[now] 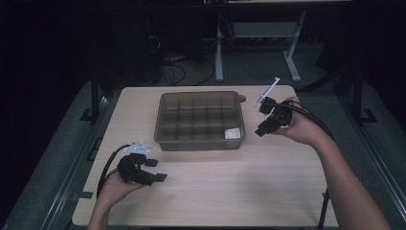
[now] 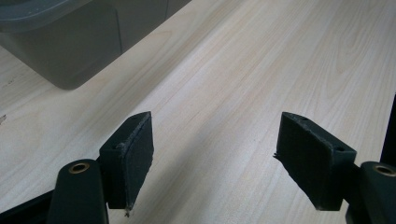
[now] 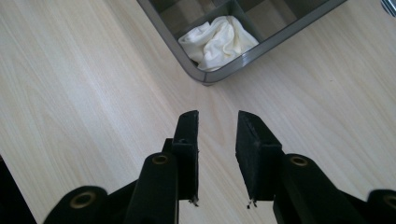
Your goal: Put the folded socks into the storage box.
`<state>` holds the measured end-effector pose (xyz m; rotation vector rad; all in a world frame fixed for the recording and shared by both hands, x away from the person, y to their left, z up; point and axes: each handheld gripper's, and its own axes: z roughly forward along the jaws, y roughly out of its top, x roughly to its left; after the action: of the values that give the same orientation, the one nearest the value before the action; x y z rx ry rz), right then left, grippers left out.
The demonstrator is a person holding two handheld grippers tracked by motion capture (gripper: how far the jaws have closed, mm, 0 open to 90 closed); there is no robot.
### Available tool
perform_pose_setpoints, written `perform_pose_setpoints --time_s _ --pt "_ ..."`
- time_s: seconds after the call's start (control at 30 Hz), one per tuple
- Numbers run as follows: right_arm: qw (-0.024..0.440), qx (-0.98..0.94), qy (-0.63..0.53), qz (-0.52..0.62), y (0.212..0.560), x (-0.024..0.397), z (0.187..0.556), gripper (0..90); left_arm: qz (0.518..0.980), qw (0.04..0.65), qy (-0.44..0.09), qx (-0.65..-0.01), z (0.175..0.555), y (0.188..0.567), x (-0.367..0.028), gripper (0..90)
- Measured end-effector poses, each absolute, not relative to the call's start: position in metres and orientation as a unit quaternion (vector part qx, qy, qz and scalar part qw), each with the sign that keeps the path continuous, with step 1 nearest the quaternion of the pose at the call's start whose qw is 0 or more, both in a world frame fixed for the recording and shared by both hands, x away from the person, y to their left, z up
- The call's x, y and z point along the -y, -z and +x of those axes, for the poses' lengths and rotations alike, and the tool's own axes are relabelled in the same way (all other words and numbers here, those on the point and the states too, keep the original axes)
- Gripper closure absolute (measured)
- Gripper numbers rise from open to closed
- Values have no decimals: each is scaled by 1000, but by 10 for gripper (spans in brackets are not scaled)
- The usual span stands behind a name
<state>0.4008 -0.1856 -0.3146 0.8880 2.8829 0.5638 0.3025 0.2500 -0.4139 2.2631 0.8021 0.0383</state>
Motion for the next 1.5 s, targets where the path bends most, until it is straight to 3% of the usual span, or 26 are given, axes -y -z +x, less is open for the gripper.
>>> perform_pose_setpoints --time_s 1.5 --pt "-3 -921 -210 328 369 222 374 639 879 360 -6 -314 302 416 -245 265"
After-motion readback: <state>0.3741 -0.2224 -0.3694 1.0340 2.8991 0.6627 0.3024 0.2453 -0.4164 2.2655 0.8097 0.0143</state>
